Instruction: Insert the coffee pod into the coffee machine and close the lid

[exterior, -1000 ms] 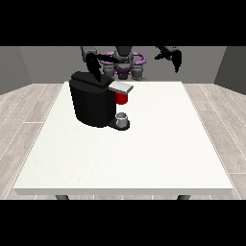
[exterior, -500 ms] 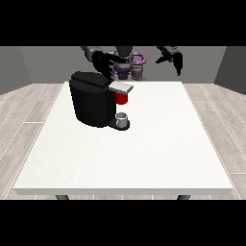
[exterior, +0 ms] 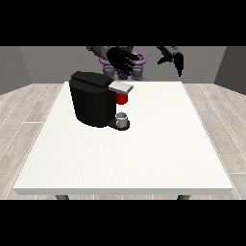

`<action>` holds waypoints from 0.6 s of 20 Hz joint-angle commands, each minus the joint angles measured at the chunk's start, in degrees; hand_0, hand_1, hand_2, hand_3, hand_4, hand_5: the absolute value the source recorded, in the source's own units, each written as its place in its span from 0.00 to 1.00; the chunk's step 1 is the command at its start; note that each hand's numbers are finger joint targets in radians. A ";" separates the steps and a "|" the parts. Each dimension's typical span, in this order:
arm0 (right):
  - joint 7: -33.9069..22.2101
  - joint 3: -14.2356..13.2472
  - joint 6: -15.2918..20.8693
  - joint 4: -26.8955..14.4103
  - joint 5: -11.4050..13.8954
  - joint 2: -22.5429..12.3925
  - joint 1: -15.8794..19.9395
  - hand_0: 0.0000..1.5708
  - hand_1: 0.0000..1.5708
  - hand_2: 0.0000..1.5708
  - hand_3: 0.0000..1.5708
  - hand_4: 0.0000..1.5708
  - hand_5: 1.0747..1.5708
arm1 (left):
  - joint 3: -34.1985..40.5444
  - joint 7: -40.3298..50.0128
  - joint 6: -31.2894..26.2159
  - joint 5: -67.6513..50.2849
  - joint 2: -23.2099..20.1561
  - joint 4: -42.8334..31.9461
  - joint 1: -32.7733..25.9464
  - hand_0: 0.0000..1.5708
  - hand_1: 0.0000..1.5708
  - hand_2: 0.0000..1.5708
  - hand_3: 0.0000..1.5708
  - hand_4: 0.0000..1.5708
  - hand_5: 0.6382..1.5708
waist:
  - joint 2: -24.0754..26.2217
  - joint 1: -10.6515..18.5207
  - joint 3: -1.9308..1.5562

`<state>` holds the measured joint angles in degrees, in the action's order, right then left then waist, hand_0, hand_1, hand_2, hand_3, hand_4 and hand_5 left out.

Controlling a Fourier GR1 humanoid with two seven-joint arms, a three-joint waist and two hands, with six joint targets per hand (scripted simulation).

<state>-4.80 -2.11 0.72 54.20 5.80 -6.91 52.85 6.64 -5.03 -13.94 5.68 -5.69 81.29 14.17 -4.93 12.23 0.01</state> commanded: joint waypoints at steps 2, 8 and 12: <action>-0.22 1.80 1.61 -1.29 3.27 1.01 5.06 0.00 0.00 0.00 0.00 0.05 1.00 | -0.97 -0.88 0.40 0.73 0.22 -0.26 0.84 0.00 0.00 0.00 0.00 0.24 1.00 | -2.20 1.25 0.00; -2.65 0.41 2.52 -3.78 4.48 0.06 11.20 0.00 0.00 0.00 0.00 0.15 1.00 | -0.83 -1.34 0.35 0.15 0.01 1.32 0.83 0.00 0.00 0.00 0.00 0.25 1.00 | -2.43 3.92 0.00; -1.99 -0.20 2.58 -6.11 4.91 -0.02 13.09 0.00 0.00 0.00 0.00 0.06 1.00 | -2.07 1.45 -0.16 -0.07 0.23 3.65 1.76 0.00 0.00 0.00 0.00 0.28 1.00 | -2.99 5.68 -0.01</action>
<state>-6.89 -1.76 2.77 50.17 10.12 -7.00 64.34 5.64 -6.19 -13.94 5.60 -5.65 82.42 15.94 -8.41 16.03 0.02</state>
